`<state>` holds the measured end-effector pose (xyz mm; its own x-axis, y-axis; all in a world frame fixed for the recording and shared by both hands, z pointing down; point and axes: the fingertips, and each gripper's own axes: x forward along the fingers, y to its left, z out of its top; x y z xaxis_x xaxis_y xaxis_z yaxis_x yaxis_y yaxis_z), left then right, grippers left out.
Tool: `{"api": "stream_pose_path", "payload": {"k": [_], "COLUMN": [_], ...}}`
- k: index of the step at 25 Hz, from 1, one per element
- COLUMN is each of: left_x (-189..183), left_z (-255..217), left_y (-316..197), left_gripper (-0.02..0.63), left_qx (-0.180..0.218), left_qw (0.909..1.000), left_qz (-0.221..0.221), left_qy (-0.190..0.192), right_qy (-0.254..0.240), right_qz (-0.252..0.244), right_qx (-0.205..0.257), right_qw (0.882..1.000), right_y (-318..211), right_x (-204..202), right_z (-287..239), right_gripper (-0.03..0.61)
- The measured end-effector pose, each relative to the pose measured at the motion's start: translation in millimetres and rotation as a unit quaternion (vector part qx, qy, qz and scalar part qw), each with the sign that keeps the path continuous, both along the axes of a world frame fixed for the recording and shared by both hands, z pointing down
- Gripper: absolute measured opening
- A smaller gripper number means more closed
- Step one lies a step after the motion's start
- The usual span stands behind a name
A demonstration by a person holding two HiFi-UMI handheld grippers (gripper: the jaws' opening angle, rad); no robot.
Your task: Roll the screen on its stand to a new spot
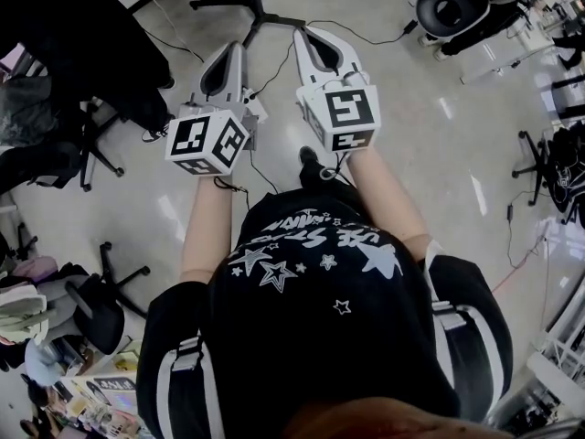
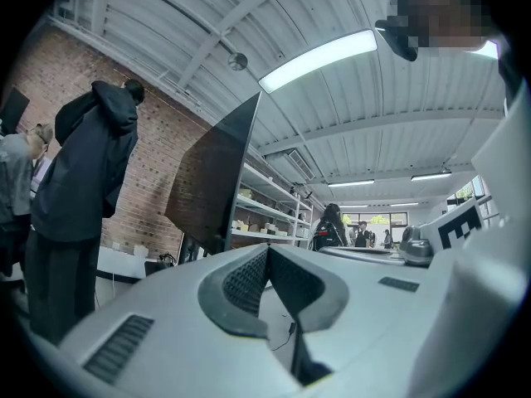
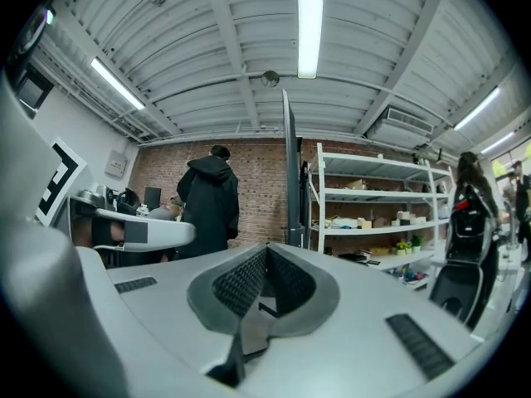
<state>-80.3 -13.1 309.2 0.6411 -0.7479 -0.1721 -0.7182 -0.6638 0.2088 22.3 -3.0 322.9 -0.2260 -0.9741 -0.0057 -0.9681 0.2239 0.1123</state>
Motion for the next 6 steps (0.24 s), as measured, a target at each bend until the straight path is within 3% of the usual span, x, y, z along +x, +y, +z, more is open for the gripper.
{"api": "stream_pose_path", "payload": {"k": [6], "left_x": [-3.0], "left_z": [6.4], "left_y": [2.4], "left_gripper": [0.009], "left_qx": [0.0], "left_qw": [1.0], "left_qz": [-0.003], "left_qy": [-0.002], "right_qy": [0.004], "right_qz": [-0.011], "right_qx": [0.001], "right_qw": [1.0], "right_y": [1.6], "right_x": [-5.9], "right_z": [7.2], "right_gripper": [0.006]}}
